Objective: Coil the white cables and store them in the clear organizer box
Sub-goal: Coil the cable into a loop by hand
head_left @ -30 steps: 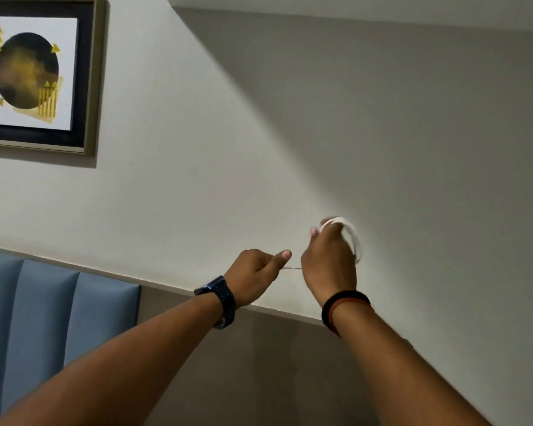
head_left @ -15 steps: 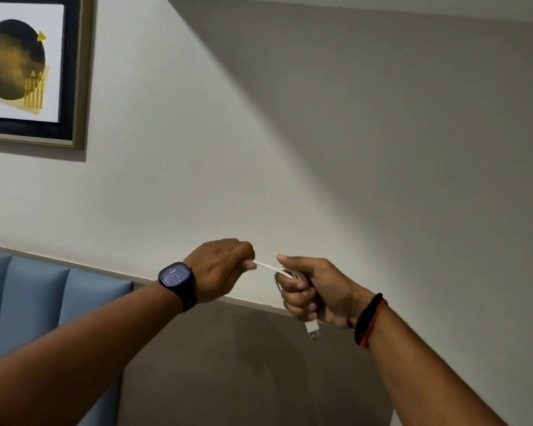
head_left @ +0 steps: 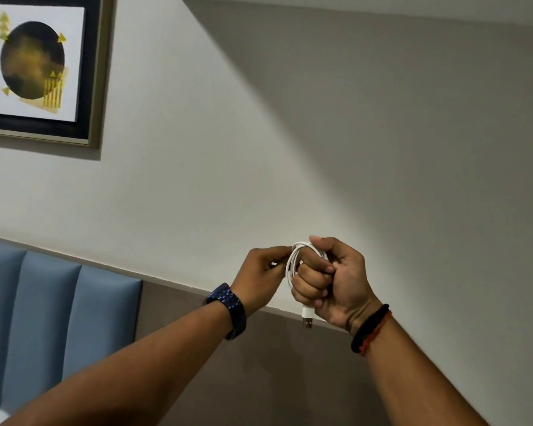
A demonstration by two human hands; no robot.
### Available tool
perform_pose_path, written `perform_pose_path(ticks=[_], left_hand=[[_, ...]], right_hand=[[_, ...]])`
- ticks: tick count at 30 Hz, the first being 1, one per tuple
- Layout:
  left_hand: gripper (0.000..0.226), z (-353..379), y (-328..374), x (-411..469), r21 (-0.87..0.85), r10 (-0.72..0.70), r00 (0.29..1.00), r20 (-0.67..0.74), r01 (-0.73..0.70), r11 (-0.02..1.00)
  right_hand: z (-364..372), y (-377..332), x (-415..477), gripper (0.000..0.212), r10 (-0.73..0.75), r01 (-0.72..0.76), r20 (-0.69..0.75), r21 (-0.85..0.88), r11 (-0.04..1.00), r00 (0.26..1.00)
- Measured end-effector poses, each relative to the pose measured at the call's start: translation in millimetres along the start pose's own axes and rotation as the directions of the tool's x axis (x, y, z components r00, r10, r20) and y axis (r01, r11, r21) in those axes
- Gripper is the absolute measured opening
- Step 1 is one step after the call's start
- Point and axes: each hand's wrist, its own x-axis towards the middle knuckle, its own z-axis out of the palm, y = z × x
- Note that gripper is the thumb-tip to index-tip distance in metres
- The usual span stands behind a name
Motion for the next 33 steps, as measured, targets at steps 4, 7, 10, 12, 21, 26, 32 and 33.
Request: perform_pose_path(ticks=[4, 7, 10, 12, 21, 26, 32, 33], left_hand=[[0.018, 4.3, 0.5, -3.5, -0.052, -0.07, 0.998, 0.007, 0.07, 0.996], [0.018, 3.5, 3.8, -6.7, -0.184, -0.109, 0.994, -0.023, 0.103, 0.978], [0.017, 3.4, 6.6, -8.3, -0.258, -0.138, 0.99, -0.001, 0.133, 0.957], [0.019, 3.4, 9.9, -10.2, -0.313, -0.156, 0.984, 0.088, 0.176, 0.933], [0.024, -2.5, 17.2, -15.4, -0.385, -0.183, 0.97, 0.161, 0.233, 0.893], [0.018, 1.2, 19.1, -15.9, -0.281, -0.197, 0.977, 0.083, 0.213, 0.936], [0.024, 6.2, 20.2, -13.2, -0.189, -0.235, 0.972, 0.0, 0.23, 0.955], [0.025, 6.9, 21.2, -12.3, -0.201, -0.238, 0.971, -0.001, 0.233, 0.951]], right_hand=[[-2.2, 0.1, -3.4, 0.044, -0.01, 0.01, -0.029, -0.009, 1.0, 1.0], [-2.8, -0.8, -4.9, 0.041, -0.025, 0.024, -0.029, -0.014, 1.0, 0.999], [-1.3, -2.0, -5.5, 0.037, -0.047, 0.047, -0.009, -0.013, 0.999, 0.999], [0.3, -2.7, -6.1, 0.035, -0.069, 0.069, -0.001, -0.01, 0.998, 0.998], [-0.8, -3.5, -9.3, 0.03, -0.102, 0.1, -0.057, -0.049, 0.994, 0.993], [-2.7, -0.1, -10.8, 0.034, -0.104, 0.098, -0.104, -0.054, 0.994, 0.989], [6.1, -3.0, -12.1, 0.037, -0.111, 0.051, -0.221, -0.262, 0.964, 0.969], [7.7, -2.5, -12.5, 0.039, -0.144, 0.065, -0.248, -0.302, 0.951, 0.958]])
